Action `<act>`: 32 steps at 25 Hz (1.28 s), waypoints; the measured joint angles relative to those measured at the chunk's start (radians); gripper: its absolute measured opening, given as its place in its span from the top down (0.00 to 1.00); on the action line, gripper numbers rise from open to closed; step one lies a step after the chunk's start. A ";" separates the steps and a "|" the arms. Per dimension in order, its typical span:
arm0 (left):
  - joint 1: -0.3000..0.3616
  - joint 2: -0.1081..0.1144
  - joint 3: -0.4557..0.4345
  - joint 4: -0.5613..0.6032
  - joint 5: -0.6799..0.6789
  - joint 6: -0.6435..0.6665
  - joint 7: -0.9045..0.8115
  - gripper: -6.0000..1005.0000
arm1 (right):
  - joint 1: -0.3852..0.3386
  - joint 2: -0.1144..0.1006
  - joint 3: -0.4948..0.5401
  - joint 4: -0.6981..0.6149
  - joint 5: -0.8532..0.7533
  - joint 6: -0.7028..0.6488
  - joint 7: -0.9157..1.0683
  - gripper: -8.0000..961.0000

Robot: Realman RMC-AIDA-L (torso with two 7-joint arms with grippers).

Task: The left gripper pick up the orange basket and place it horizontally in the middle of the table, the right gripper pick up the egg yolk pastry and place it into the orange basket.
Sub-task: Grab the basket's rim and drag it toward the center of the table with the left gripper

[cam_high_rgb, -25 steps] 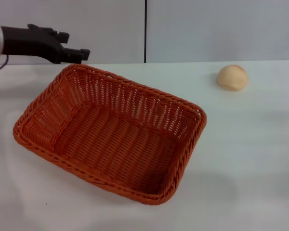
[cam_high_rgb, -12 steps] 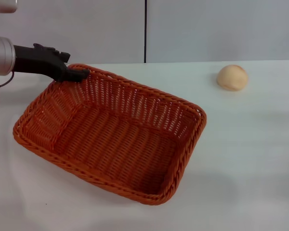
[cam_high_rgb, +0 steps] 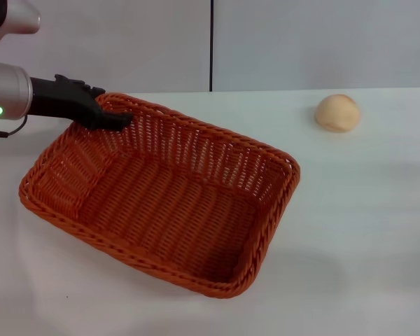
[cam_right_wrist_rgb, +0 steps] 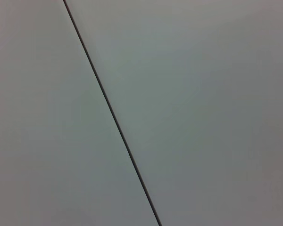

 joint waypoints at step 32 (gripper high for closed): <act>0.005 -0.001 -0.025 0.020 -0.059 0.099 -0.077 0.68 | -0.003 -0.005 0.008 -0.010 0.000 0.031 0.027 0.35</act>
